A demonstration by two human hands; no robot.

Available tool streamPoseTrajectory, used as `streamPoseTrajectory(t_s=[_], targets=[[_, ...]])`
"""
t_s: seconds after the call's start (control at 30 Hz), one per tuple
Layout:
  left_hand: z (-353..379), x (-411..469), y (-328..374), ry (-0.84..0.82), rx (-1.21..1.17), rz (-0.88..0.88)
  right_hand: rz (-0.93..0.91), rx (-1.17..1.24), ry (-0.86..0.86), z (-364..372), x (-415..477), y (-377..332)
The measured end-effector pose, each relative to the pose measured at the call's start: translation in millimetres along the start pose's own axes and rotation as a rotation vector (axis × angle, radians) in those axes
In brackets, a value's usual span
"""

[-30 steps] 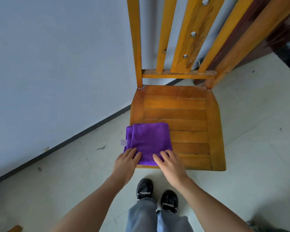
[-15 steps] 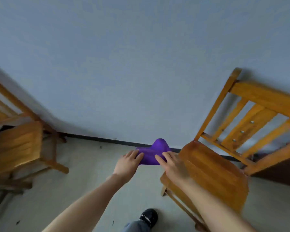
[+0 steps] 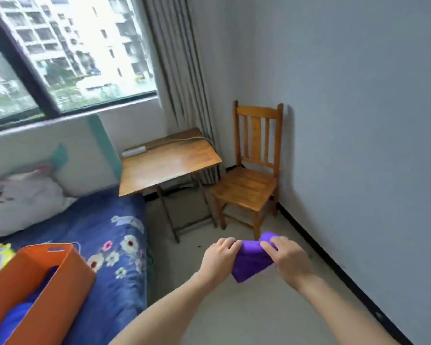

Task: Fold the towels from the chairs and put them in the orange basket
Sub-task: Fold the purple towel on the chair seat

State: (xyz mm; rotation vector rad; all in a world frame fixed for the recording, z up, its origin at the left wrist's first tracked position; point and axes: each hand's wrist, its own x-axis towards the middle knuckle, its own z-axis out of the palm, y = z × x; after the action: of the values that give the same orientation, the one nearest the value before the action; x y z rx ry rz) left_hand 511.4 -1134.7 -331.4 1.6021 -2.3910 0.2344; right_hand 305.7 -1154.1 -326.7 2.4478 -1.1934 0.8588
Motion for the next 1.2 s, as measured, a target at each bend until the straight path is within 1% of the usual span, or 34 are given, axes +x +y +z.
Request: streamPoseTrajectory(t_s=[0.13, 0.27, 0.4, 0.5, 0.6, 0.77, 0.9, 1.0, 1.07, 1.13, 1.2], targets=[[-28.8, -46.5, -99.6, 0.026, 0.047, -0.181, -0.217, 0.069, 0.049, 50.0, 87.6, -72.1], [-44.7, -86.8, -190.3, 0.104, 0.116, -0.350, -0.380, 0.144, -0.047, 105.2, 161.9, -144.6], [-58.7, -147.8, -287.1, 0.085, 0.204, -0.532, -0.555, 0.204, -0.168, 161.5, 235.5, -241.7], [-75.2, -198.8, -349.9, 0.091, 0.248, -0.669, -0.693, 0.256, -0.176, 196.5, 280.9, -320.7], [-89.1, -244.6, -389.4, 0.129, 0.214, -0.831, -0.800, 0.374, -0.241, 223.1, 309.7, -387.4], [-106.4, -299.3, -427.3, 0.098, 0.267, -1.053, -0.954, 0.495, -0.344, 256.9, 342.2, -471.1], [-107.4, -333.3, -462.3, 0.059, 0.294, -1.204, -1.103, 0.546, -0.340, 281.7, 370.7, -531.5], [-112.8, -342.1, -488.8, 0.018, 0.324, -1.312, -1.155, 0.564, -0.361, 304.9, 392.3, -567.8], [-110.0, -347.4, -512.9, 0.039, 0.330, -1.388, -1.191, 0.574, -0.381, 326.0, 409.8, -590.1], [-108.4, -349.6, -532.3, 0.051, 0.328, -1.419, -1.220, 0.620, -0.381, 342.1, 424.7, -608.0], [-104.5, -350.3, -555.1, 0.030, 0.330, -1.455, -1.268, 0.656, -0.359, 363.1, 439.2, -626.5]])
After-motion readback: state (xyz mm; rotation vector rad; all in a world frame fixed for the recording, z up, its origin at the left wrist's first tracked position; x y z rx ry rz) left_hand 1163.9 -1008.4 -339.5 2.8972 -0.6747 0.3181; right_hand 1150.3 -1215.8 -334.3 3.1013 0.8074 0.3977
